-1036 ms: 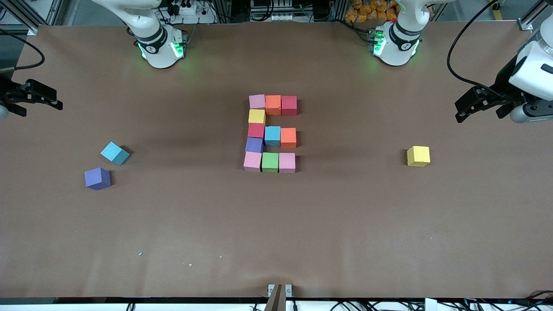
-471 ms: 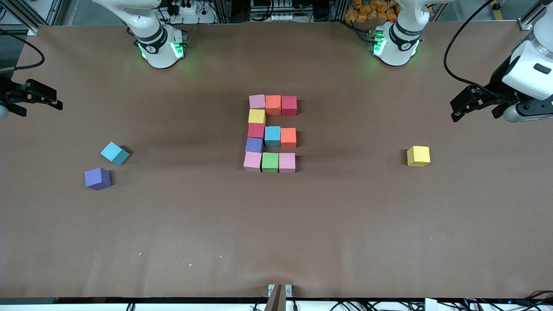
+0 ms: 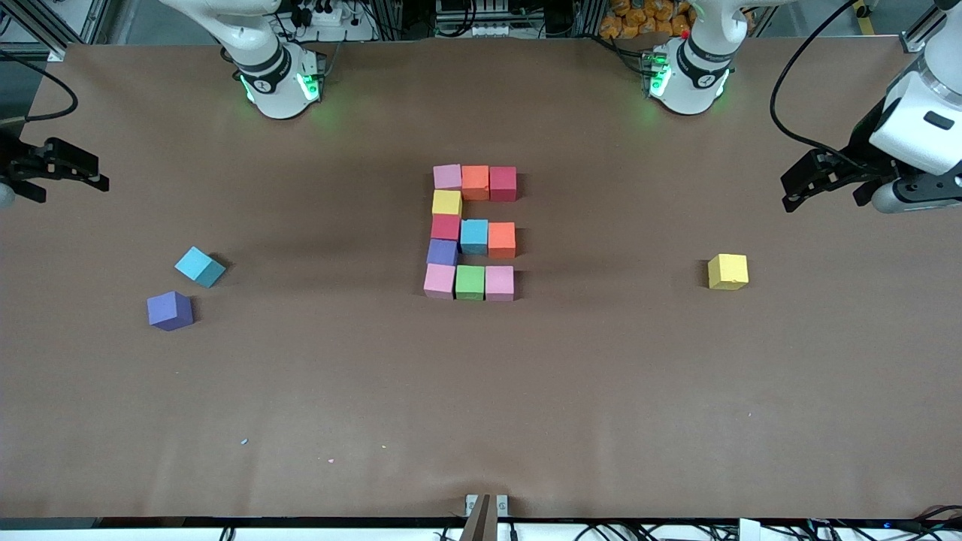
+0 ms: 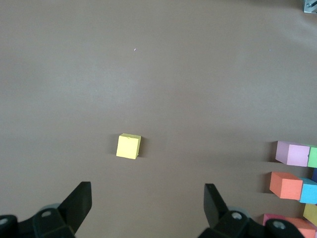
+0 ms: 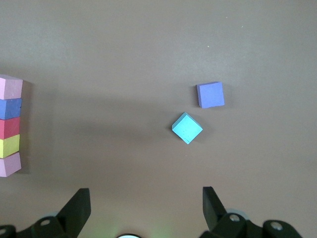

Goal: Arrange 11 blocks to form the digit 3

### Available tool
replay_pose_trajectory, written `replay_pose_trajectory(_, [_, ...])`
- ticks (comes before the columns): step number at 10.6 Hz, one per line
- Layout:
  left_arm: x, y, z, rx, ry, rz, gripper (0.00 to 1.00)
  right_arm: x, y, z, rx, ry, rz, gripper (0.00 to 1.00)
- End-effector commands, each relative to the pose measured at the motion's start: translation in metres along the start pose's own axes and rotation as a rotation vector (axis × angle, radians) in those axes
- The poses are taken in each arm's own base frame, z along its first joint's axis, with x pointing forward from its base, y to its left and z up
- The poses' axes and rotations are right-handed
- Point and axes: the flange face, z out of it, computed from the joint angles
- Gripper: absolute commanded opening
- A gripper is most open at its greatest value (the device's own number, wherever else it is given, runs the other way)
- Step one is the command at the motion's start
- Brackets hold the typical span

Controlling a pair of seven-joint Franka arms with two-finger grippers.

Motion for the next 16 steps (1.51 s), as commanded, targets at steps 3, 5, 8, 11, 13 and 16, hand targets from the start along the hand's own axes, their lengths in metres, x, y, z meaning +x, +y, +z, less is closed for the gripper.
replay_pose_trajectory(3, [-0.008, -0.008, -0.005, -0.012, -0.011, 0.008, 1.00, 0.000, 0.002, -0.004, -0.011, -0.006, 0.010, 1.00])
replay_pose_trajectory(5, [-0.006, -0.017, -0.003, -0.012, -0.015, 0.014, 1.00, 0.000, 0.002, -0.004, -0.011, -0.006, 0.010, 1.00])
replay_pose_trajectory(8, [-0.006, -0.024, -0.002, -0.011, -0.030, 0.006, 1.00, 0.000, 0.004, -0.004, -0.011, -0.006, 0.013, 1.00])
replay_pose_trajectory(11, [-0.007, -0.023, 0.000, -0.018, -0.049, 0.006, 1.00, -0.001, 0.005, -0.006, -0.016, -0.004, 0.014, 1.00])
replay_pose_trajectory(13, [-0.007, -0.028, 0.001, -0.047, -0.065, -0.009, 1.00, 0.000, 0.004, -0.005, -0.017, -0.006, 0.013, 1.00])
replay_pose_trajectory(16, [-0.007, -0.027, 0.000, -0.049, -0.064, -0.007, 1.00, 0.000, 0.005, -0.005, -0.020, -0.007, 0.013, 1.00])
